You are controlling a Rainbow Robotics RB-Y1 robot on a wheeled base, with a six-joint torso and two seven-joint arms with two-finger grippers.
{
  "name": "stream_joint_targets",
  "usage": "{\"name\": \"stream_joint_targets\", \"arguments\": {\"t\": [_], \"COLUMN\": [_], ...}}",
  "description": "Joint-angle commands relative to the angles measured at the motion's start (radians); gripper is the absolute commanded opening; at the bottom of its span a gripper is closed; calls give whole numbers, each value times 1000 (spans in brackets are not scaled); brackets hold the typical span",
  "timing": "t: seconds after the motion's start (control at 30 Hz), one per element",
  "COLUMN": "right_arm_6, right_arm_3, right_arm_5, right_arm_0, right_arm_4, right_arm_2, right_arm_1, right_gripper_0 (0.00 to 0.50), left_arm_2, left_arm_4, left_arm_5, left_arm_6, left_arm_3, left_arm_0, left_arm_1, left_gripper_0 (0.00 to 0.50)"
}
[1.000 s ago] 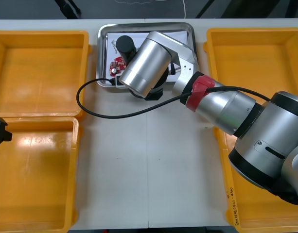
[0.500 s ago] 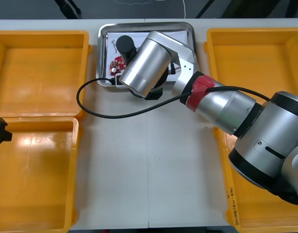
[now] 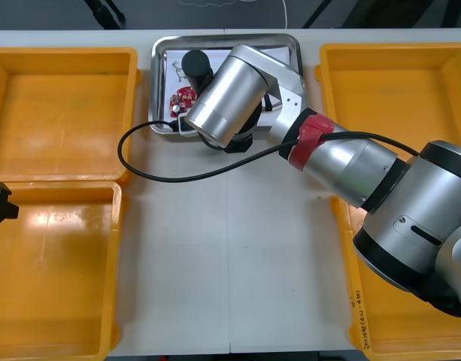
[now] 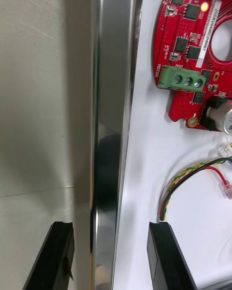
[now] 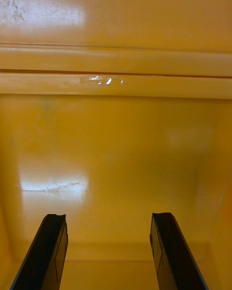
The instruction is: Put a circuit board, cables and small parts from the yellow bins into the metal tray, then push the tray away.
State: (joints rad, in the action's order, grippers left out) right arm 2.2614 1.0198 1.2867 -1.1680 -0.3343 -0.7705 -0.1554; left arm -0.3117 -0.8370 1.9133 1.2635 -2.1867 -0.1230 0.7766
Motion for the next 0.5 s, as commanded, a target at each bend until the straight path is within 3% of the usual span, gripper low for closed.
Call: {"name": "stream_joint_targets", "arguments": {"t": [0.03,0.27,0.5], "right_arm_6": [35,50,66], "right_arm_3": [22,65,111], "right_arm_5": [22,79,161], "right_arm_0": [-59,-59,-59], "right_arm_4": [-14,-25,-80], "right_arm_2": [56,82,135], "right_arm_1": [19,20,16], "right_gripper_0": [461,470,472], "left_arm_2": [-30,-30,-30], "left_arm_4": [-4,-4,-4], "left_arm_5": [7,7,7], "left_arm_6": [-4,-4,-4], "left_arm_3": [-28,-28,-28], "left_arm_0": [19,19,19], "left_arm_1": [36,36,36], "left_gripper_0": [500,500,500]}}
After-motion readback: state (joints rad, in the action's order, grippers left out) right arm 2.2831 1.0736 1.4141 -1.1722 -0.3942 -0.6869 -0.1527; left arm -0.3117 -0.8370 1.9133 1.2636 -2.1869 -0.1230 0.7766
